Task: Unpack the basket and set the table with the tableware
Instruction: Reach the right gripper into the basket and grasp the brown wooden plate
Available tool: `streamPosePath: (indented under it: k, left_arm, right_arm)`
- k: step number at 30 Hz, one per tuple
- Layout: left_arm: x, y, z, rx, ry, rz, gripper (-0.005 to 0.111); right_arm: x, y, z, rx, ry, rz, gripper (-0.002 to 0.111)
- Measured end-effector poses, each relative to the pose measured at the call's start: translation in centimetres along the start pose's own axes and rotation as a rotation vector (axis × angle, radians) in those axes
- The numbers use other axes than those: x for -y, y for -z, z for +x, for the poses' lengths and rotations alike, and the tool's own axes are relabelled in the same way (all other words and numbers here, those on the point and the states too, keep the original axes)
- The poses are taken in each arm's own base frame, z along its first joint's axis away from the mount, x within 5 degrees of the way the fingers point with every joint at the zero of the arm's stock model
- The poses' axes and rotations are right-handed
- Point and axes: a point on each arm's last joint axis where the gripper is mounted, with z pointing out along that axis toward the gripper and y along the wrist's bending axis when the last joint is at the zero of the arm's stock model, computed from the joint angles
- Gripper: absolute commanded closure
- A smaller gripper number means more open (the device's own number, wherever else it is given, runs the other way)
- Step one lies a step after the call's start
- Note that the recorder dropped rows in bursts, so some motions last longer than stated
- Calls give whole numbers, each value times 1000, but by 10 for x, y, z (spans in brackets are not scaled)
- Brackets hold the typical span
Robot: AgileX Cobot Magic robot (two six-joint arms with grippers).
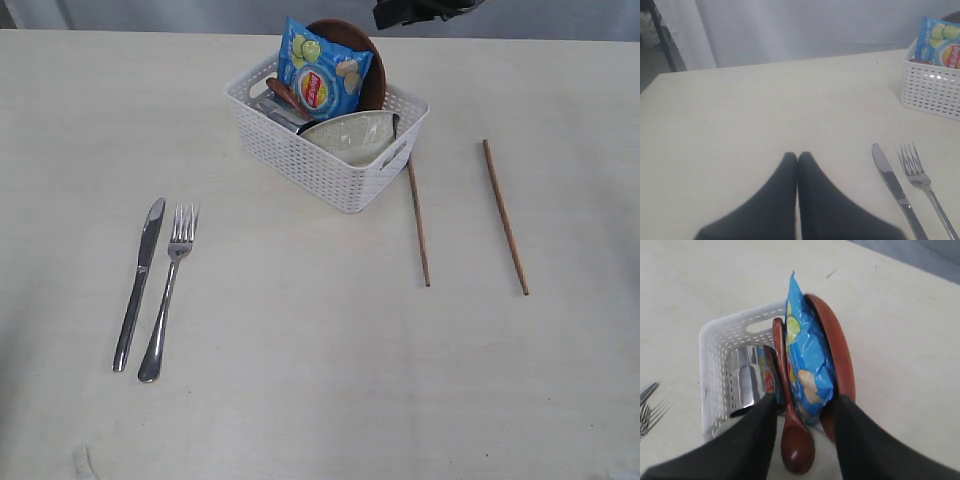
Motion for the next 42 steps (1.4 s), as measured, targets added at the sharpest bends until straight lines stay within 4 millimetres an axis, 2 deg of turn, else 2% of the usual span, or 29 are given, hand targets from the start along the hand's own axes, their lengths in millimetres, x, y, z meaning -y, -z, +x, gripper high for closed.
streamPosePath:
  k: [3, 11, 18, 26, 42]
  left_arm:
    - [0, 0, 0, 0, 0, 0, 107]
    - [0, 0, 0, 0, 0, 0, 107]
    - [0, 0, 0, 0, 0, 0, 107]
    - [0, 0, 0, 0, 0, 0, 107]
    - [0, 0, 0, 0, 0, 0, 107]
  right_arm:
    - [0, -6, -1, 34, 32, -19, 54]
    - [11, -46, 12, 10, 37, -24, 55]
    - [16, -72, 22, -29, 37, -38, 56]
    - [4, -80, 20, -23, 75, -43, 75]
    - [4, -81, 20, -22, 76, -42, 75]
